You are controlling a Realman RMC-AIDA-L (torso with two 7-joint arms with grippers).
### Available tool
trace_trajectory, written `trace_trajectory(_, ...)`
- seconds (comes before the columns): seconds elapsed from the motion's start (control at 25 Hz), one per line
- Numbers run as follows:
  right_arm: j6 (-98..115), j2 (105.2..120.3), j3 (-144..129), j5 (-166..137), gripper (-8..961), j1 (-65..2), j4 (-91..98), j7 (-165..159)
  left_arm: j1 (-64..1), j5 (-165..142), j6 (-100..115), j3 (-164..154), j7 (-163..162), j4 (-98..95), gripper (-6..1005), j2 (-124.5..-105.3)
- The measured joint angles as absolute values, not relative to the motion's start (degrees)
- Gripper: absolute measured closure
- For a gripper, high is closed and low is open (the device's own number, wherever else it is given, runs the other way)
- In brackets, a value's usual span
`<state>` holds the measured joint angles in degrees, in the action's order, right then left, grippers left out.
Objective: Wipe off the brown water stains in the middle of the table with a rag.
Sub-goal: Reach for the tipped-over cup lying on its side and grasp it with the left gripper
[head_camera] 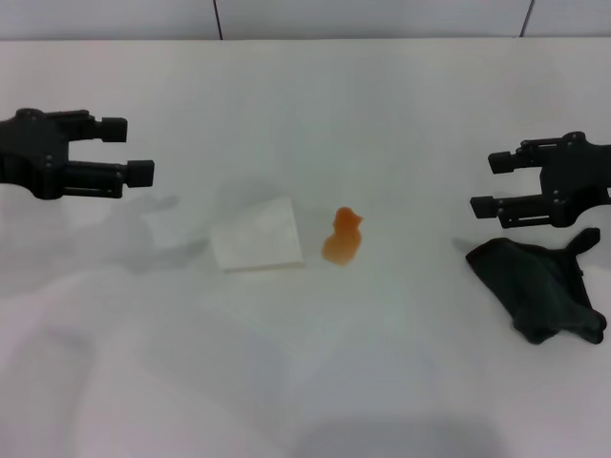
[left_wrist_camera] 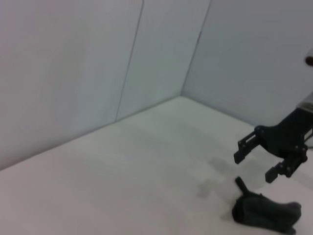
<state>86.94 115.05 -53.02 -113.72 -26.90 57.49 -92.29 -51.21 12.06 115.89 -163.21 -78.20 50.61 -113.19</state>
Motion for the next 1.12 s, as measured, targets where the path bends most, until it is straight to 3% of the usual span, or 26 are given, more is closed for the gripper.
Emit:
trace_trajectory(0.32, 86.8, 115.06, -52.9, -113.7, 246, -27.3, 56.4, -92.2, -58.8, 0.0, 114.8, -163.3, -78.1, 50.4, 109, -111.34)
trace_trajectory(1.12, 84.8, 115.22, -53.3, -112.8, 246, -26.9, 54.9, -93.6, -70.5, -17.6, 97.7, -163.3, -74.3, 37.8, 110, -111.49)
